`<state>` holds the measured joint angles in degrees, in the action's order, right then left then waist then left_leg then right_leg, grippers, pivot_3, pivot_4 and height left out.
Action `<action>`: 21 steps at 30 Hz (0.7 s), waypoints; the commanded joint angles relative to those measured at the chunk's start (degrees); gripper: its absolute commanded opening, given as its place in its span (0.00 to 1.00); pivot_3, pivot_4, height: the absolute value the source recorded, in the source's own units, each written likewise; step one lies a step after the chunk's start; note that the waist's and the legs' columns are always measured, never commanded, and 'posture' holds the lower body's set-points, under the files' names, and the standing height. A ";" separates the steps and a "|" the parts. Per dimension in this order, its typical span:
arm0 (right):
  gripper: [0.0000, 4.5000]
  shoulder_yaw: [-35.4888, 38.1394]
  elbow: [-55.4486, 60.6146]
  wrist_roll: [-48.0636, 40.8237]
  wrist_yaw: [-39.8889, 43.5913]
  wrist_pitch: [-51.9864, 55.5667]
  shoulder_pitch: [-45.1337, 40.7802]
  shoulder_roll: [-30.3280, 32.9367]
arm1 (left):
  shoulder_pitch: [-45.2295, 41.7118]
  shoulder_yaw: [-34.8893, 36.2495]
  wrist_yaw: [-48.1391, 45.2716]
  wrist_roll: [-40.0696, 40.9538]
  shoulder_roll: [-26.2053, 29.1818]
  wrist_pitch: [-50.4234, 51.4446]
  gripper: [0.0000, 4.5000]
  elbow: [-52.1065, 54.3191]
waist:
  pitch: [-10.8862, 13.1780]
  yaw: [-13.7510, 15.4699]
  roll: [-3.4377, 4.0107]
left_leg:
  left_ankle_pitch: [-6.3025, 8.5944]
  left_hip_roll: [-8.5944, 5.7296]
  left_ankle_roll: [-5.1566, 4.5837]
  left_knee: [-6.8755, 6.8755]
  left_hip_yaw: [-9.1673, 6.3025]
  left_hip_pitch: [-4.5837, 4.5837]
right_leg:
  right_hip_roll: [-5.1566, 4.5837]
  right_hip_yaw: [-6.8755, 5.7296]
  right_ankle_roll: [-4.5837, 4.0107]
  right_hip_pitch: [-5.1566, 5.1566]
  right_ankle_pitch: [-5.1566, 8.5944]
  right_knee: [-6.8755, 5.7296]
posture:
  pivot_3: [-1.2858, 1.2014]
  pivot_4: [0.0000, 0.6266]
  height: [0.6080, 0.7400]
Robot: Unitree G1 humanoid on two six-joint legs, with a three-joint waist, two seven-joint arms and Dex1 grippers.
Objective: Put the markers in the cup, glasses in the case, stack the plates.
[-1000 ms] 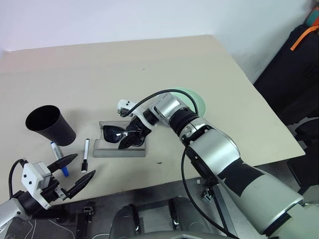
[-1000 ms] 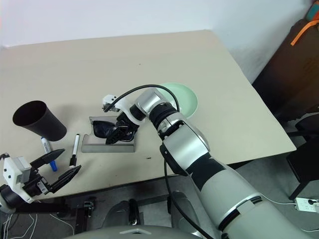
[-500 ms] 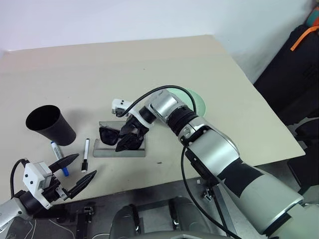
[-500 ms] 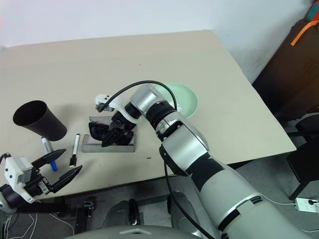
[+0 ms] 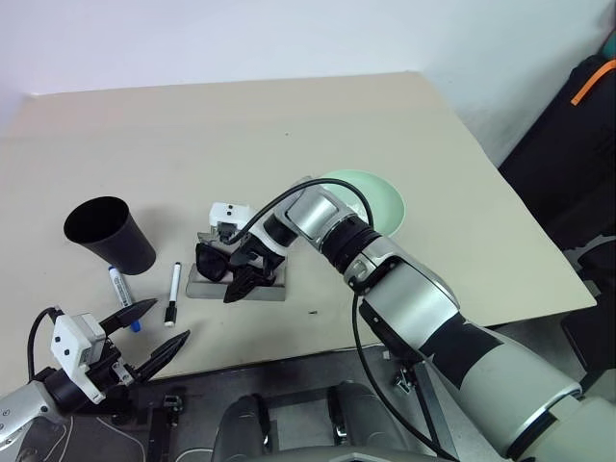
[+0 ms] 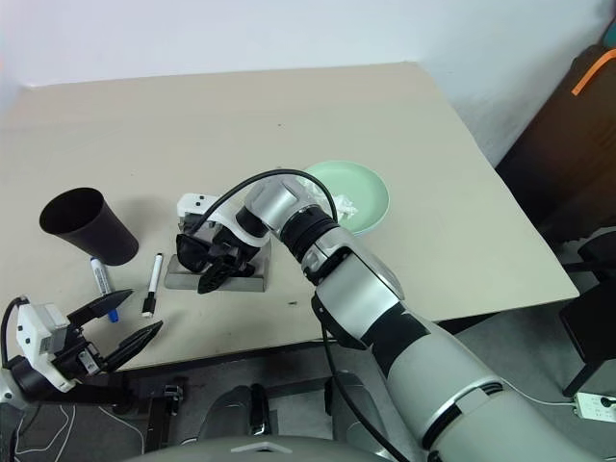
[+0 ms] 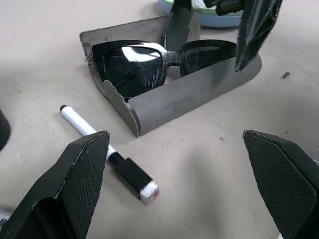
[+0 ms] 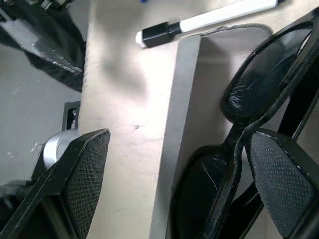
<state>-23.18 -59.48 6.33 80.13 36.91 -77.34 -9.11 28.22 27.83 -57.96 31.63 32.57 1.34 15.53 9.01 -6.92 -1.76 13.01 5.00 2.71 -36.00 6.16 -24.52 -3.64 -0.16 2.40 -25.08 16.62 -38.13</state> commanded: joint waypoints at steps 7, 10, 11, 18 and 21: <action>0.98 -1.93 4.99 -2.32 7.71 -2.71 0.46 -0.75 | -0.13 -0.10 0.62 0.04 0.41 -0.60 1.00 1.66 | 0.00 0.00 -0.01 | -0.04 0.01 -0.07 0.02 0.00 0.00 | 0.03 0.00 0.16 -0.01 -0.09 0.00 | 0.52 0.24 0.89; 0.98 -3.74 9.38 -3.19 11.97 -2.12 2.11 1.10 | 0.00 -0.03 0.77 0.10 0.63 -0.42 1.00 1.94 | -0.01 0.07 -0.01 | -0.06 0.01 -0.10 0.00 0.00 -0.02 | 0.07 -0.01 0.19 0.00 -0.10 0.01 | 0.52 0.24 0.89; 0.98 -4.33 10.43 -3.44 12.31 -1.94 2.58 1.54 | 0.02 -0.02 0.79 0.10 0.65 -0.39 1.00 1.97 | -0.01 0.09 -0.02 | -0.07 0.01 -0.13 0.00 0.00 -0.02 | 0.08 -0.02 0.19 0.00 -0.10 0.01 | 0.52 0.24 0.89; 0.98 -5.01 9.02 -1.99 9.22 -3.30 2.87 2.32 | -0.36 -0.01 0.59 0.21 0.71 -0.45 1.00 1.44 | -0.02 0.20 -0.04 | -0.07 -0.02 -0.13 -0.12 -0.01 -0.01 | 0.09 -0.04 0.19 0.05 -0.10 -0.02 | 0.52 0.24 0.89; 0.98 -2.96 6.60 -2.63 5.78 -4.23 1.47 1.97 | -0.53 -0.05 0.42 0.09 0.61 -0.70 1.00 1.03 | -0.03 0.19 -0.06 | -0.06 -0.02 -0.12 -0.11 -0.01 0.00 | 0.09 -0.05 0.18 0.05 -0.09 -0.03 | 0.52 0.24 0.89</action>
<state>-27.98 -52.69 4.27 87.36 33.65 -73.49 -6.80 27.49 27.71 -57.32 31.64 32.59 1.10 15.89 8.98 -6.73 -1.82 12.95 4.98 2.59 -36.11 6.15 -24.52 -3.55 -0.21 2.58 -25.03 16.53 -38.16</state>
